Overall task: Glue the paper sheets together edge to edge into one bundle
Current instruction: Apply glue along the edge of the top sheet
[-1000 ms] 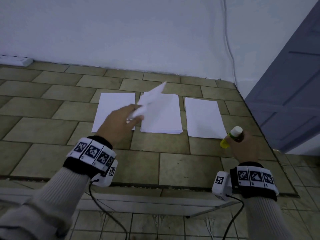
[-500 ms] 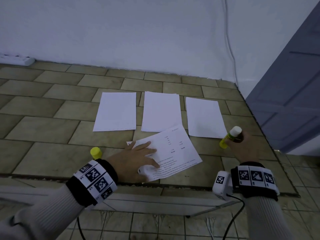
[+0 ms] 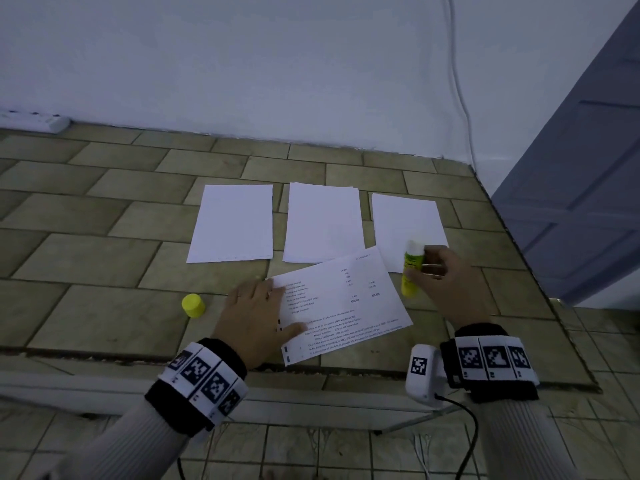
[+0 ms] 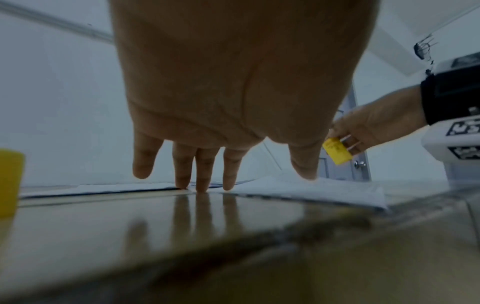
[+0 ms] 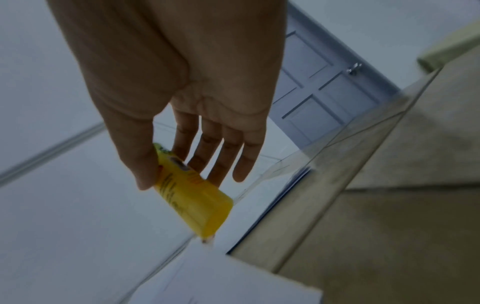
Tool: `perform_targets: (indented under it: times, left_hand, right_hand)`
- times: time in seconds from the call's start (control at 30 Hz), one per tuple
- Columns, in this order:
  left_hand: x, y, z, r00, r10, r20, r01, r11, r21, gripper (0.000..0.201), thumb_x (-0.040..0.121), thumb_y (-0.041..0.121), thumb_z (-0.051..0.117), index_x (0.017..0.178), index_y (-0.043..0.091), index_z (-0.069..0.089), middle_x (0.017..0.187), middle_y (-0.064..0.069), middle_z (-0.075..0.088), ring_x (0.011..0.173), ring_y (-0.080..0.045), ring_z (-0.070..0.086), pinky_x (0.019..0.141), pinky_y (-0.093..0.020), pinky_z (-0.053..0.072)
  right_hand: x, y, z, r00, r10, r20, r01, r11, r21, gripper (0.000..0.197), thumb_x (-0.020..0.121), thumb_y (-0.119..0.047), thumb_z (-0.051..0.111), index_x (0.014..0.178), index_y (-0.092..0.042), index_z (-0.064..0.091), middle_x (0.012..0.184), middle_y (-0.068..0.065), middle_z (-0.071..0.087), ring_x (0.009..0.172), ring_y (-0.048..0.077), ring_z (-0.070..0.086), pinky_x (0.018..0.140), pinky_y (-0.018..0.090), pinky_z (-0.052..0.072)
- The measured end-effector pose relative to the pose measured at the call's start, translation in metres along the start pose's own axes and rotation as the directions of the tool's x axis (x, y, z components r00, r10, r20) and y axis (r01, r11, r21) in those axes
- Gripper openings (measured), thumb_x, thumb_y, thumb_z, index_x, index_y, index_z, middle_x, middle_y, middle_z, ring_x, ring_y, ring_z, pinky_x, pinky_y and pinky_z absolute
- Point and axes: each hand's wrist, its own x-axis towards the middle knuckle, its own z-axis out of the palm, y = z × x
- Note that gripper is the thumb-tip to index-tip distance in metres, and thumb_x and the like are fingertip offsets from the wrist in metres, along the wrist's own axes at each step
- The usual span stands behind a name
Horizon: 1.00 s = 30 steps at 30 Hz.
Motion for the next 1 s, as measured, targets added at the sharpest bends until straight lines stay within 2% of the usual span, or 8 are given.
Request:
perform_targets:
  times: [0.07,0.17,0.27,0.33,0.47,0.7,0.8,1.0]
  left_hand:
    - [0.001,-0.002,0.006,0.999,0.010,0.034,-0.011,1.000,0.027,0.126,0.051,0.089,-0.015,0.151,0.022,0.021,0.161,-0.003,0.016,0.147,-0.024,0.013,0.119,-0.046,0.009]
    - [0.001,-0.011,0.010,0.996,0.074,0.042,-0.075,0.997,0.029,0.110,0.062,0.080,-0.003,0.153,0.023,0.018,0.163,0.000,0.008,0.150,-0.021,0.002,0.120,-0.049,0.004]
    - [0.001,-0.022,0.016,0.987,0.139,-0.086,-0.141,0.990,-0.027,0.097,0.073,0.078,0.016,0.148,0.020,0.036,0.160,-0.001,0.025,0.149,-0.023,0.014,0.118,-0.054,0.011]
    - [0.001,-0.026,0.021,0.981,0.154,-0.122,-0.158,0.987,-0.027,0.093,0.077,0.081,0.020,0.146,0.021,0.041,0.158,0.001,0.030,0.148,-0.021,0.018,0.118,-0.056,0.015]
    - [0.003,-0.029,0.029,0.982,0.144,-0.124,-0.151,0.987,-0.050,0.099,0.074,0.088,0.016,0.150,0.025,0.031,0.161,0.007,0.017,0.150,-0.015,0.006,0.120,-0.051,0.003]
    - [0.001,-0.030,0.037,0.974,0.157,-0.166,-0.175,0.980,-0.099,0.101,0.075,0.089,0.010,0.152,0.025,0.026,0.162,0.005,0.011,0.150,-0.015,-0.002,0.118,-0.047,-0.010]
    - [0.002,-0.031,0.039,0.970,0.165,-0.178,-0.183,0.978,-0.095,0.102,0.076,0.090,0.008,0.152,0.024,0.026,0.162,0.003,0.009,0.150,-0.015,-0.004,0.118,-0.048,-0.011]
    - [0.003,-0.031,0.041,0.966,0.173,-0.190,-0.191,0.978,-0.081,0.101,0.077,0.089,0.008,0.152,0.024,0.027,0.162,0.001,0.009,0.149,-0.017,-0.004,0.118,-0.050,-0.009]
  right_hand:
    - [-0.003,-0.007,0.009,0.996,-0.040,0.084,0.039,0.999,0.003,0.030,0.084,-0.017,0.071,0.113,-0.018,0.061,0.099,-0.002,0.064,0.087,0.014,0.063,0.068,0.018,0.049]
    - [-0.005,-0.013,0.024,0.976,-0.064,0.210,0.060,0.998,0.029,0.029,0.084,-0.018,0.071,0.112,-0.017,0.063,0.102,0.002,0.066,0.085,0.021,0.066,0.070,0.027,0.054]
    - [-0.006,-0.018,0.043,0.968,-0.063,0.242,0.055,0.998,0.042,0.039,0.077,-0.018,0.078,0.113,-0.014,0.064,0.101,0.004,0.067,0.088,0.022,0.066,0.076,0.034,0.056]
    - [-0.005,-0.024,0.057,0.973,-0.068,0.221,0.059,0.997,0.047,0.042,0.072,-0.021,0.083,0.109,-0.017,0.062,0.097,0.001,0.067,0.086,0.014,0.064,0.074,0.024,0.054]
    - [-0.003,-0.044,0.084,0.974,-0.060,0.219,0.046,0.997,0.069,0.041,0.069,-0.018,0.084,0.103,-0.015,0.061,0.087,-0.009,0.061,0.077,0.003,0.056,0.059,0.008,0.044]
    - [0.005,-0.067,0.124,0.930,-0.189,0.314,0.191,0.981,0.024,0.027,0.071,-0.005,0.077,0.093,-0.002,0.062,0.089,0.009,0.069,0.084,0.021,0.065,0.079,0.033,0.054]
    - [0.009,-0.072,0.140,0.898,-0.244,0.366,0.287,0.956,-0.067,0.025,0.072,-0.006,0.075,0.091,-0.005,0.058,0.089,0.013,0.066,0.083,0.029,0.063,0.077,0.045,0.054]
    - [0.011,-0.086,0.153,0.838,-0.280,0.469,0.422,0.877,-0.230,0.026,0.081,-0.010,0.068,0.101,-0.002,0.053,0.100,0.019,0.061,0.093,0.035,0.057,0.078,0.043,0.048]
